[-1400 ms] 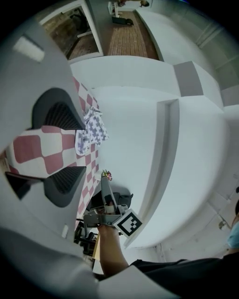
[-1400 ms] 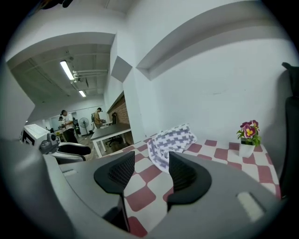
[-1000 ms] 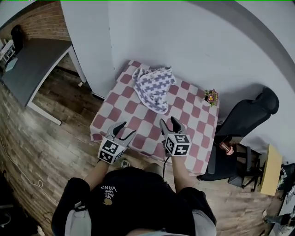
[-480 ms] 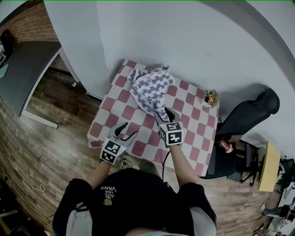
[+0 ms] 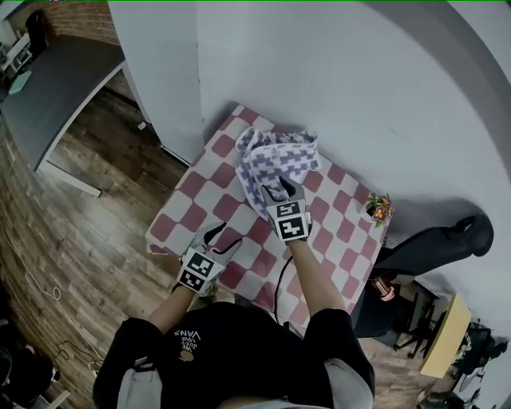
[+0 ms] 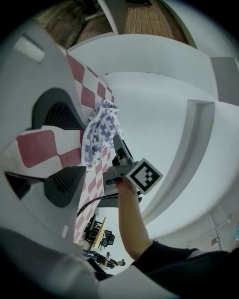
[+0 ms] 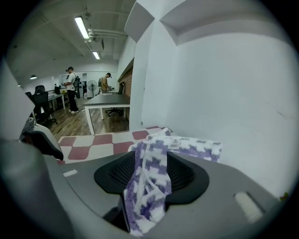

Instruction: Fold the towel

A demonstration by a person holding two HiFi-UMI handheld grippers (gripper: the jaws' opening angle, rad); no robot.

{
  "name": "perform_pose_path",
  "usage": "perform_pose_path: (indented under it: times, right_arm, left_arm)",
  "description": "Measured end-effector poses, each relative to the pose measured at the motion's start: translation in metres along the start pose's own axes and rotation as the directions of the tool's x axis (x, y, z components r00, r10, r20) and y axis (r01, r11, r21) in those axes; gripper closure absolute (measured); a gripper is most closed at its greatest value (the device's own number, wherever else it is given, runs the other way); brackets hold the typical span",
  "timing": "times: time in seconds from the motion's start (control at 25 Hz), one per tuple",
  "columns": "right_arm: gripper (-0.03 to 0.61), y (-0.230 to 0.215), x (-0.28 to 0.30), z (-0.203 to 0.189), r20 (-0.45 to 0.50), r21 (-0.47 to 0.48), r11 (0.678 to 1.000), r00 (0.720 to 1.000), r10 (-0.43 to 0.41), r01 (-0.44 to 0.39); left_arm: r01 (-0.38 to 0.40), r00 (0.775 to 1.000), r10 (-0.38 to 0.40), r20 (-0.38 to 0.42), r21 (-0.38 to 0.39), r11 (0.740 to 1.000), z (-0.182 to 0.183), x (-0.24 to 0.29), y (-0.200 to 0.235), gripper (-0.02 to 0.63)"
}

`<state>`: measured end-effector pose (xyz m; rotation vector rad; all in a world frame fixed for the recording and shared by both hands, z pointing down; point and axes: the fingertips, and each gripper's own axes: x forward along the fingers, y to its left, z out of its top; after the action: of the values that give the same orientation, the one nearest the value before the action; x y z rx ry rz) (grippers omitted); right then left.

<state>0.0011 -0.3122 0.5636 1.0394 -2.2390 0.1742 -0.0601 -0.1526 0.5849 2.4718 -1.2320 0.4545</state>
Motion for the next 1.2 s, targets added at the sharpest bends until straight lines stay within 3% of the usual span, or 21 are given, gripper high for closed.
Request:
perform_pose_path:
  times: [0.28, 0.48, 0.68, 0.76, 0.96, 1.2]
  right_arm:
    - [0.362, -0.001, 0.054, 0.029, -0.002, -0.188, 0.981, 0.999, 0.051, -0.051]
    - [0.362, -0.006, 0.091, 0.022, -0.088, -0.292, 0.953, 0.994, 0.062, -0.085]
    - [0.365, -0.009, 0.117, 0.001, -0.187, -0.323, 0.939, 0.98, 0.062, -0.121]
    - [0.394, -0.01, 0.122, -0.003, -0.197, -0.325, 0.938, 0.979, 0.059, -0.122]
    - [0.535, -0.019, 0.114, 0.006, -0.125, -0.282, 0.956, 0.991, 0.048, -0.082]
    - [0.54, -0.044, 0.066, 0.028, 0.042, -0.067, 0.995, 0.996, 0.072, -0.069]
  left_arm:
    - [-0.047, 0.999, 0.046, -0.024, -0.043, 0.998, -0.01, 0.01, 0.008, 0.394]
    - [-0.055, 0.998, 0.052, -0.044, -0.059, 0.997, -0.021, 0.011, 0.006, 0.394]
    - [-0.058, 0.997, 0.054, -0.057, -0.074, 0.996, -0.029, 0.012, 0.006, 0.394]
    - [-0.056, 0.997, 0.052, -0.06, -0.074, 0.996, -0.029, 0.014, 0.006, 0.394]
    - [-0.049, 0.997, 0.045, -0.062, -0.068, 0.997, -0.024, 0.019, 0.007, 0.394]
    - [0.016, 0.998, -0.018, -0.064, -0.032, 0.999, -0.014, 0.038, -0.005, 0.394]
